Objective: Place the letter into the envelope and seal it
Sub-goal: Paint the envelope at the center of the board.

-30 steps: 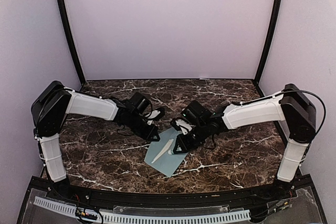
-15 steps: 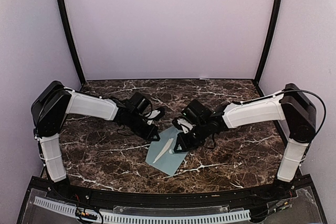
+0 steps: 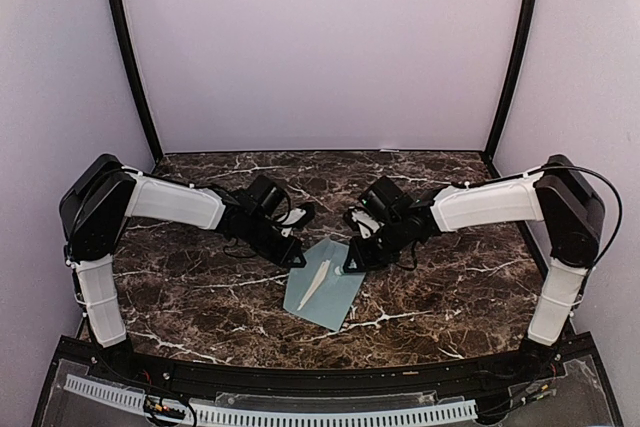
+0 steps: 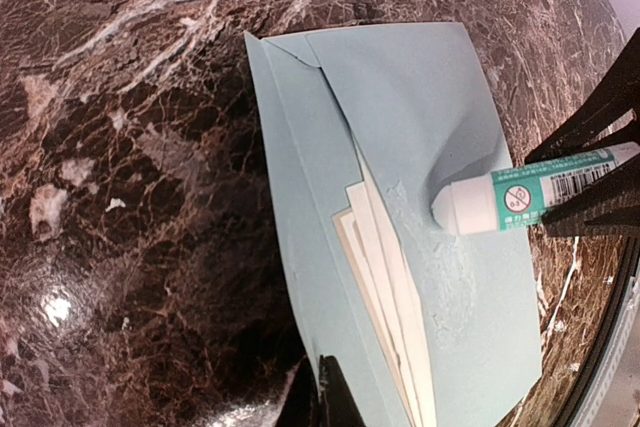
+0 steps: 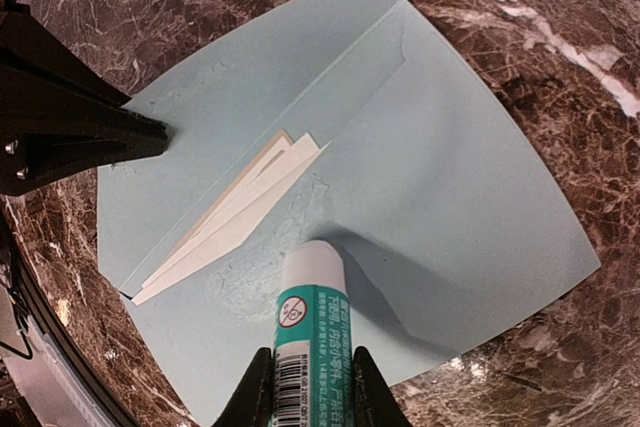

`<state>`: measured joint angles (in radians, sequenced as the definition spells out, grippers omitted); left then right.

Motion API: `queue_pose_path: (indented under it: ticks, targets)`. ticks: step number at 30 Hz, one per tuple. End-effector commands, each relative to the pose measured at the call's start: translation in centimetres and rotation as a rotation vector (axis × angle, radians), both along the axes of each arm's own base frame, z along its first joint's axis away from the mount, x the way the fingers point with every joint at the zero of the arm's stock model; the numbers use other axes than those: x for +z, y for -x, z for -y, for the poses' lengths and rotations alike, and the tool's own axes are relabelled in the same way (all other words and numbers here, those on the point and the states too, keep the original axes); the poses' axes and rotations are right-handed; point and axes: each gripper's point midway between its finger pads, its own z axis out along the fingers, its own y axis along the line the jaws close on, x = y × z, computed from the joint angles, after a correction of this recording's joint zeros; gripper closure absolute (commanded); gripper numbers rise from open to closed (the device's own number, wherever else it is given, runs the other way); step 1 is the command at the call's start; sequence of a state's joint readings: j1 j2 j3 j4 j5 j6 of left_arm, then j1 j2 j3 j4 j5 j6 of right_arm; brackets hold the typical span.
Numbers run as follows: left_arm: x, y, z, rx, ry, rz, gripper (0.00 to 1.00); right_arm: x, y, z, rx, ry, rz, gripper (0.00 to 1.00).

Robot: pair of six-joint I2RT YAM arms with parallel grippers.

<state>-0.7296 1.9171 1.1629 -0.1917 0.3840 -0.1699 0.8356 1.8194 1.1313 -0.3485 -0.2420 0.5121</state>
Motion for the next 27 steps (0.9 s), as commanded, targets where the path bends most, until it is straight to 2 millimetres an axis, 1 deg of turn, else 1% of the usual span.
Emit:
queue_pose_path:
  ticks: [1, 5, 12, 15, 17, 21, 27]
  targets:
    - [0.0, 0.4, -0.1, -0.012, -0.017, -0.011, 1.0, -0.9, -1.3, 1.4, -0.031, 0.078, 0.025, 1.0]
    - [0.0, 0.3, -0.2, -0.01, -0.021, -0.005, 1.0, -0.4, -1.4, 0.8, -0.007, 0.056, 0.033, 1.0]
    - [0.0, 0.2, -0.2, -0.009, -0.026, -0.004, 1.0, 2.7, -1.7, -1.0, 0.054, -0.033, 0.066, 1.0]
    - [0.1, 0.2, -0.2, -0.009, -0.024, -0.002, 1.0, 3.3, -1.9, -1.6, 0.065, -0.054, 0.073, 1.0]
    - [0.1, 0.2, -0.2, -0.008, -0.025, -0.004, 1.0, 3.2, -1.8, -1.7, 0.071, -0.06, 0.069, 1.0]
    - [0.2, 0.2, -0.2, -0.009, -0.023, -0.001, 1.0, 1.9, -1.5, -1.6, 0.077, -0.042, 0.044, 1.0]
    - [0.2, 0.2, -0.2, -0.009, -0.024, -0.001, 1.0, 0.7, -1.3, -1.4, 0.082, -0.024, 0.026, 1.0]
